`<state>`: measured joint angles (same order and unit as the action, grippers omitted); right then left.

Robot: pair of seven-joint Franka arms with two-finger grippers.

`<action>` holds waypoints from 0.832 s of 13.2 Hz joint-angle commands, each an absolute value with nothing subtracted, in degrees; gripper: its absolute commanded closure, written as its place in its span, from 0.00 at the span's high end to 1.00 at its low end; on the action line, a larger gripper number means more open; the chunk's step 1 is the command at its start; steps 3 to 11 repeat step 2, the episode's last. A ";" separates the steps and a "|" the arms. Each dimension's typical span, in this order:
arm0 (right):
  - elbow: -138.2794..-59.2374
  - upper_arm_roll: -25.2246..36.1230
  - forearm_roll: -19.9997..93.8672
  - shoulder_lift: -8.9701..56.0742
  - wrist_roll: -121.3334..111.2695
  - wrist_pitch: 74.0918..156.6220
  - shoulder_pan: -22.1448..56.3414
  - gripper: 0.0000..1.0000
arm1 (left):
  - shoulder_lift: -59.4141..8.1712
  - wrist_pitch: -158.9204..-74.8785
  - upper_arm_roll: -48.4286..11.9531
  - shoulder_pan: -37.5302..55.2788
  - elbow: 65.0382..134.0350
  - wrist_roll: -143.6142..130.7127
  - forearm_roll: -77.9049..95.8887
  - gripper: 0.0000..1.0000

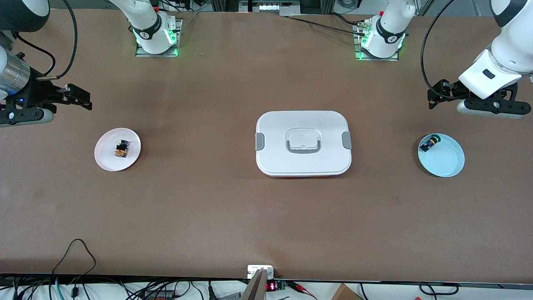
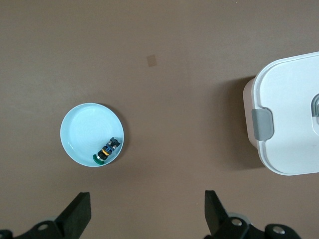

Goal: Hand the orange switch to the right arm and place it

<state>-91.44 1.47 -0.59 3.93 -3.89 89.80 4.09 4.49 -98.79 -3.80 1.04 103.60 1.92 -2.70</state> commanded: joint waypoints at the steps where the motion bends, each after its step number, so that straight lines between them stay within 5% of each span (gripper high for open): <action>1: -90.09 1.49 -0.79 4.39 -4.48 88.86 4.22 1.00 | 4.04 -97.74 -3.69 1.14 102.48 3.34 -1.58 1.00; 11: -90.09 1.49 -0.70 4.39 -4.48 88.94 4.22 1.00 | 4.13 -97.82 -3.69 1.14 102.48 3.34 -1.58 1.00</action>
